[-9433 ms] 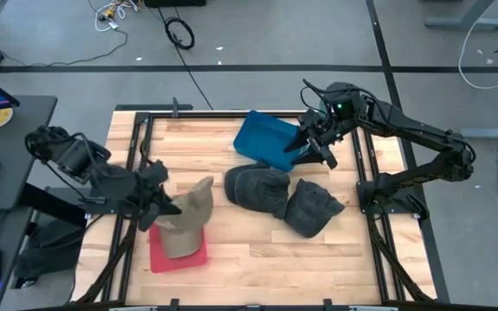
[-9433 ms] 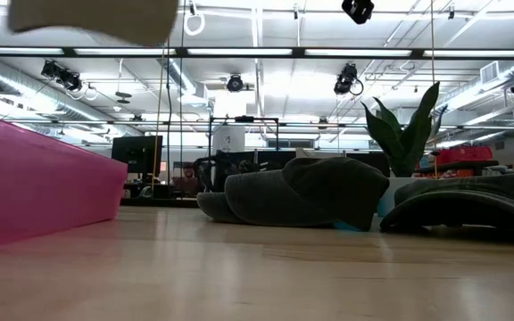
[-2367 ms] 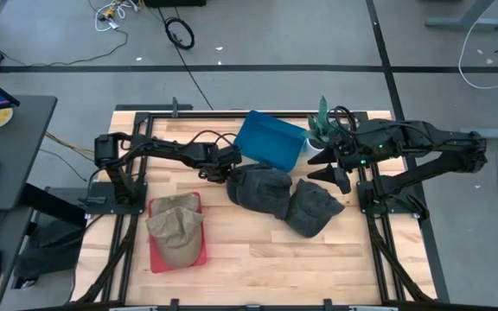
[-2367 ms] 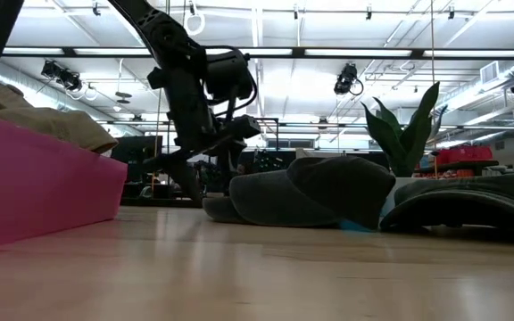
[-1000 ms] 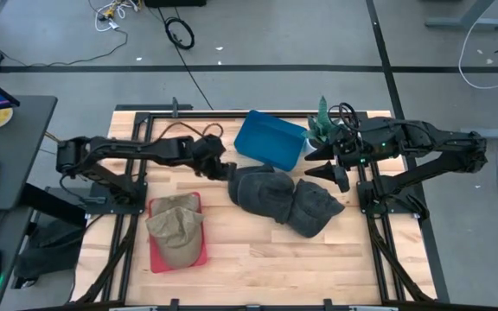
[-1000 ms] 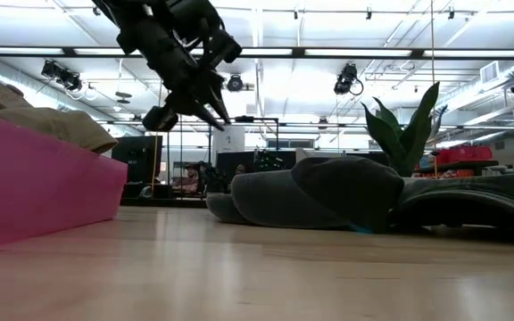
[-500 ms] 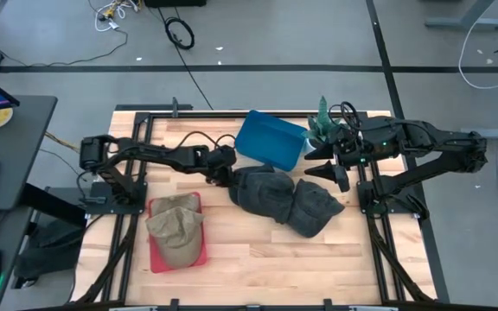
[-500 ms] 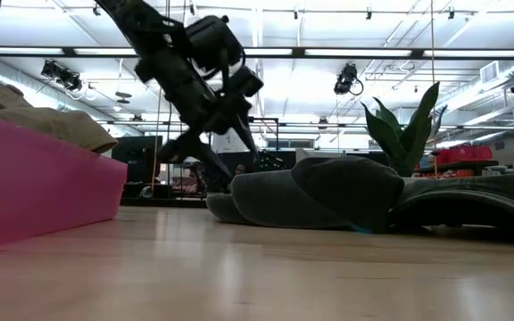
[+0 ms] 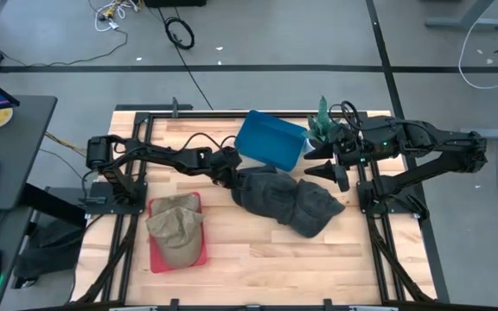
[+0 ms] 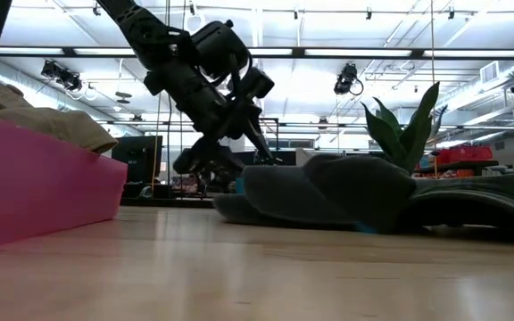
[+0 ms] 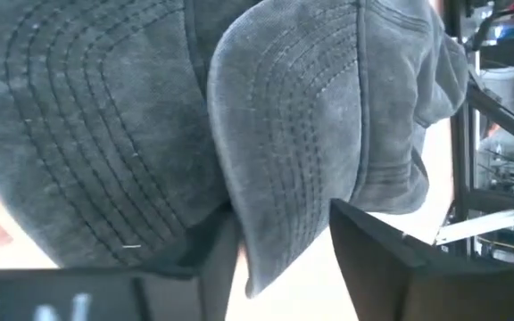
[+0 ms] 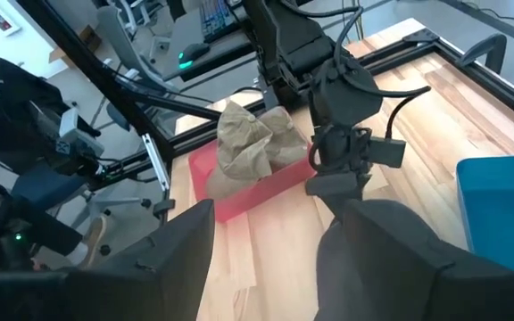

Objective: Pick & Place hat
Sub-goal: Put the left black cap into the blue bin, then put the middle black cap into the blue bin

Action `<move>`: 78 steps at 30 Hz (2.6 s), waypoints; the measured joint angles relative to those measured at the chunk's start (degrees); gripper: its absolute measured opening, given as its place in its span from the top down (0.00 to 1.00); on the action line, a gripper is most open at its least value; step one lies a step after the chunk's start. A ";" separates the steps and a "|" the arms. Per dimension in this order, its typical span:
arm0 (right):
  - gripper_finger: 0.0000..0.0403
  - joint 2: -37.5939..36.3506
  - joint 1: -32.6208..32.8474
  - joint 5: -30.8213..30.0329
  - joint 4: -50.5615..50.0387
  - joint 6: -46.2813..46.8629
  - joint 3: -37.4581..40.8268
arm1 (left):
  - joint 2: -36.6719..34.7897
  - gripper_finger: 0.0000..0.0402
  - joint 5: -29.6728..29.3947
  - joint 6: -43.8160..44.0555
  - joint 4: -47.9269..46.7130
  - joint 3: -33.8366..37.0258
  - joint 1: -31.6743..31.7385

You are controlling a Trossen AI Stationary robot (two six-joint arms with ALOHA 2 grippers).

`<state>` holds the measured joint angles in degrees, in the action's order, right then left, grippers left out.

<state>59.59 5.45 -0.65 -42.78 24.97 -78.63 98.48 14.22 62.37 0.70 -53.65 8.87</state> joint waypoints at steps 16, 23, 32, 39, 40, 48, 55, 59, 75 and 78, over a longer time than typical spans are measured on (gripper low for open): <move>0.38 0.00 0.00 -1.87 0.00 0.00 0.00 | -3.47 0.97 2.49 -1.32 1.57 0.06 0.34; 0.38 0.00 0.00 -2.95 -0.07 0.02 0.00 | -11.14 0.97 2.47 -1.27 1.10 0.11 0.34; 0.38 0.00 -1.16 -10.04 -0.07 -0.02 0.00 | -24.42 0.97 1.72 -3.04 2.41 0.13 0.59; 0.38 0.01 -5.20 -13.93 -0.04 1.46 0.00 | -34.92 0.97 -3.46 -6.88 2.69 0.09 2.50; 0.38 0.02 -5.71 -14.68 0.01 1.53 0.00 | -36.04 0.97 -4.07 -7.55 2.88 0.09 2.69; 0.27 0.00 -9.66 -15.70 1.02 6.07 0.00 | -42.82 0.97 -7.46 -12.27 2.78 0.08 3.33; 0.11 0.00 -12.26 -13.74 5.00 8.85 0.00 | -43.85 0.97 -7.57 -13.60 3.06 0.07 3.33; 0.02 0.34 -13.17 -13.66 6.41 10.70 0.00 | -43.85 0.97 -7.12 -14.23 3.60 0.07 3.33; 0.01 8.30 -15.17 2.31 18.07 15.12 0.04 | -43.85 0.97 -5.44 -15.15 5.36 0.07 3.33; 0.04 9.75 -15.26 4.76 20.04 16.22 0.04 | -43.85 0.97 -5.44 -15.26 5.38 0.07 3.33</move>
<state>69.35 -9.80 4.11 -22.74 41.19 -78.59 54.63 8.78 47.11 6.09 -53.58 12.21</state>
